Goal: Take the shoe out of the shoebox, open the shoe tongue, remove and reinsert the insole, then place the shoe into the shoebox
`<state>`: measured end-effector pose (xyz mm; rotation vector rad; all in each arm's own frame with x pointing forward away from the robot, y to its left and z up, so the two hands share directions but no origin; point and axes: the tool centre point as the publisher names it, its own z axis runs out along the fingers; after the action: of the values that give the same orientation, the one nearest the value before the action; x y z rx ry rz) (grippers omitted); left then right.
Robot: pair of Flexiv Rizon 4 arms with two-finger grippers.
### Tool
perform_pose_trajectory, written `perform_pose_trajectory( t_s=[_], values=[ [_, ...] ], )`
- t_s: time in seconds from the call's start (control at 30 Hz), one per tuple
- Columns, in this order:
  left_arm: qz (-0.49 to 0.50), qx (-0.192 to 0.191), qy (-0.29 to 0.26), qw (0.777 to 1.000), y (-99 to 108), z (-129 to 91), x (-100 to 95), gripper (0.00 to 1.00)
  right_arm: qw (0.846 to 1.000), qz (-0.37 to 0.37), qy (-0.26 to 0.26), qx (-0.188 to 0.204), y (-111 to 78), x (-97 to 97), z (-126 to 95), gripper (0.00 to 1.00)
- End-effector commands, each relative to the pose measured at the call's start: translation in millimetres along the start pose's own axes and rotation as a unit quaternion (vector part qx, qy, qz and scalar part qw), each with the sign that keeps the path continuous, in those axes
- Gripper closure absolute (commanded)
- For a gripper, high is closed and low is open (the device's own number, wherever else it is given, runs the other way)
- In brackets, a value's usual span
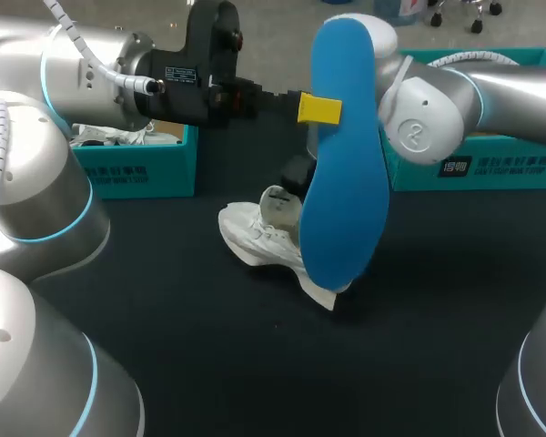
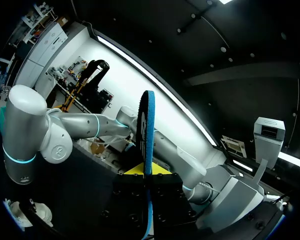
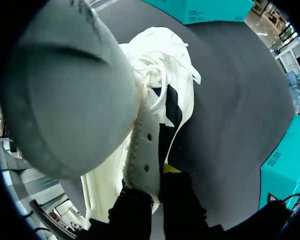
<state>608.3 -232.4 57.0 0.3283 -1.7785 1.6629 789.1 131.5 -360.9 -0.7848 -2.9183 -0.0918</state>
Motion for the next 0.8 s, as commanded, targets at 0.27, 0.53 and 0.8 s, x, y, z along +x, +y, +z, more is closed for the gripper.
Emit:
perform_pose_trajectory(
  t_s=[0.27, 0.53, 0.8],
  values=[
    [0.0, 0.0, 0.0, 1.0, -0.1, 1.6, -0.7, 1.0, 0.994, 0.067, -0.004, -0.09, -15.7, 13.8, -11.8, 1.0],
    [0.0, 0.0, 0.0, 1.0, -0.1, 1.6, -0.7, 1.0, 0.994, 0.067, -0.004, -0.09, -15.7, 13.8, -11.8, 1.0],
    [0.0, 0.0, 0.0, 1.0, -0.1, 1.6, -0.7, 1.0, 0.977, 0.21, 0.034, -0.034, -12.5, 23.5, -16.0, 1.0]
  ],
)
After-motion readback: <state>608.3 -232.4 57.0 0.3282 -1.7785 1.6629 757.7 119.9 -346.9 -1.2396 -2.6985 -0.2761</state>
